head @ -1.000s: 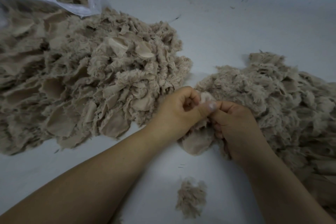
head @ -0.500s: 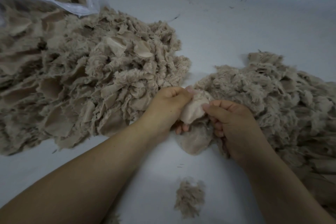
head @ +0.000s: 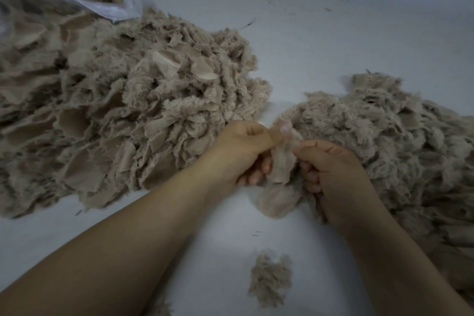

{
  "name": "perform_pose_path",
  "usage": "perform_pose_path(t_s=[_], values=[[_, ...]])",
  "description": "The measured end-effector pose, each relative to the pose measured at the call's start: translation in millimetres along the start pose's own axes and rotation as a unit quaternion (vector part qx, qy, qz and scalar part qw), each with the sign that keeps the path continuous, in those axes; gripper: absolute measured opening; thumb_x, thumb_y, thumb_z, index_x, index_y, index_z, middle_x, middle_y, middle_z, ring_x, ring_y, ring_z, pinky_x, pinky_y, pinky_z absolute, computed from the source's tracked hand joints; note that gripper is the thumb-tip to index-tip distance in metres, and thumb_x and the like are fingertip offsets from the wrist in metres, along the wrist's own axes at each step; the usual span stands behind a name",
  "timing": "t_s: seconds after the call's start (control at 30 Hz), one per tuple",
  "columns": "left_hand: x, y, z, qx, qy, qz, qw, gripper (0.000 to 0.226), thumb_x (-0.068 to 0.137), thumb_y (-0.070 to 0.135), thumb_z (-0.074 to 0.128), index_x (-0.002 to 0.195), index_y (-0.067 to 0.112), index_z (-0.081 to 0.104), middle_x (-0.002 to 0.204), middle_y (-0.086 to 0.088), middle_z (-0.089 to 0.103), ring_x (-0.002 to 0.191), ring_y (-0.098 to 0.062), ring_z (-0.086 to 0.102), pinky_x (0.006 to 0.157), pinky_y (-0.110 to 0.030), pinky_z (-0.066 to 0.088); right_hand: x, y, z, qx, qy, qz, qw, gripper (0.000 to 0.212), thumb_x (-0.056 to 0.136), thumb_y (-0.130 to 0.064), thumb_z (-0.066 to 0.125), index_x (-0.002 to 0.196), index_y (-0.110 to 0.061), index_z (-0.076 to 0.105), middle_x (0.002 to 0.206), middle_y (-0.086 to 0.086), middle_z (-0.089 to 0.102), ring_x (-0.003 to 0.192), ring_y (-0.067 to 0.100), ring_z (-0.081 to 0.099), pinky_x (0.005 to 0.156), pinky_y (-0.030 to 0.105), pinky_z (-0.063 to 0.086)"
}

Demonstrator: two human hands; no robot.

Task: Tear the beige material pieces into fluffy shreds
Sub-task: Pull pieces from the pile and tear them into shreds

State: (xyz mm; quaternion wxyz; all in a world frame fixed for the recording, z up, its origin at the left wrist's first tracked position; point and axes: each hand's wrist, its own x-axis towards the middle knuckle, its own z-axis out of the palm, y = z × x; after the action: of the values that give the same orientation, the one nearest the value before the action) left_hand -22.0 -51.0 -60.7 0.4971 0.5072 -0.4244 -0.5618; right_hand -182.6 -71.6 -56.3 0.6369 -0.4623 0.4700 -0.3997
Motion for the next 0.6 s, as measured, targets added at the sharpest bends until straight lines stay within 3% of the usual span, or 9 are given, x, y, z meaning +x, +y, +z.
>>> perform_pose_path(t_s=[0.07,0.13,0.23,0.33,0.43,0.5,0.57,0.6], values=[[0,2,-4,0.051,-0.048,-0.016,0.997,0.035,0.083,0.035,0.075,0.063,0.011,0.060,0.046,-0.009,0.053,0.027,-0.015,0.036,0.034,-0.013,0.024,0,-1,0,0.010,0.001,0.003,1.000,0.043,0.094,-0.009,0.060,0.052,-0.020,0.059,0.052,-0.003,0.039,0.040,0.005,0.026,0.034,0.016,0.022],[0,5,-7,0.087,-0.077,-0.027,0.993,0.033,0.083,0.026,0.076,0.064,0.005,0.058,0.046,-0.009,0.054,0.026,-0.014,0.036,0.034,-0.013,0.024,1,-1,0,0.016,0.005,0.008,1.000,0.046,0.095,-0.008,0.059,0.050,-0.020,0.058,0.051,-0.003,0.040,0.039,0.004,0.027,0.033,0.016,0.023],[0,5,-5,0.101,-0.068,-0.034,0.992,0.029,0.088,0.014,0.069,0.064,0.007,0.056,0.044,-0.010,0.053,0.026,-0.014,0.036,0.033,-0.013,0.025,1,-2,0,0.015,0.012,0.007,1.000,0.044,0.094,-0.008,0.060,0.052,-0.020,0.056,0.050,-0.004,0.042,0.039,0.004,0.028,0.033,0.016,0.024],[0,3,-1,-0.103,0.063,0.033,0.992,0.020,0.095,0.001,0.053,0.075,0.006,0.055,0.053,-0.011,0.059,0.031,-0.015,0.047,0.031,-0.016,0.030,2,-1,0,0.022,0.017,-0.002,1.000,0.033,0.096,-0.008,0.057,0.064,-0.015,0.056,0.053,-0.002,0.043,0.040,0.005,0.029,0.033,0.016,0.024],[3,8,-3,-0.268,0.132,0.138,0.944,0.008,0.099,-0.001,0.047,0.104,0.002,0.052,0.094,-0.014,0.071,0.064,-0.021,0.067,0.049,-0.029,0.053,4,0,0,0.027,0.022,-0.001,0.999,0.028,0.096,-0.009,0.057,0.069,-0.012,0.057,0.053,-0.002,0.045,0.040,0.005,0.030,0.032,0.016,0.025],[4,3,-3,-0.196,0.154,0.143,0.958,0.023,0.095,-0.004,0.054,0.116,0.005,0.051,0.094,-0.009,0.065,0.066,-0.019,0.063,0.052,-0.030,0.054,4,1,-1,0.028,0.025,-0.002,0.999,0.027,0.096,-0.010,0.057,0.069,-0.012,0.057,0.053,-0.002,0.046,0.039,0.005,0.030,0.032,0.016,0.025],[3,-4,3,0.022,0.153,0.127,0.980,0.022,0.088,0.001,0.066,0.108,0.009,0.060,0.080,-0.001,0.060,0.059,-0.012,0.055,0.050,-0.026,0.047,4,1,-2,0.023,0.025,-0.003,0.999,0.027,0.096,-0.011,0.058,0.069,-0.013,0.058,0.054,-0.001,0.045,0.040,0.006,0.030,0.032,0.016,0.025],[2,-7,5,0.137,0.131,0.119,0.975,0.021,0.084,0.009,0.073,0.103,0.011,0.064,0.079,0.001,0.059,0.063,-0.011,0.053,0.054,-0.025,0.046,4,2,-2,0.020,0.024,-0.002,0.999,0.027,0.096,-0.012,0.058,0.069,-0.013,0.058,0.054,0.000,0.044,0.039,0.006,0.029,0.032,0.016,0.025]])
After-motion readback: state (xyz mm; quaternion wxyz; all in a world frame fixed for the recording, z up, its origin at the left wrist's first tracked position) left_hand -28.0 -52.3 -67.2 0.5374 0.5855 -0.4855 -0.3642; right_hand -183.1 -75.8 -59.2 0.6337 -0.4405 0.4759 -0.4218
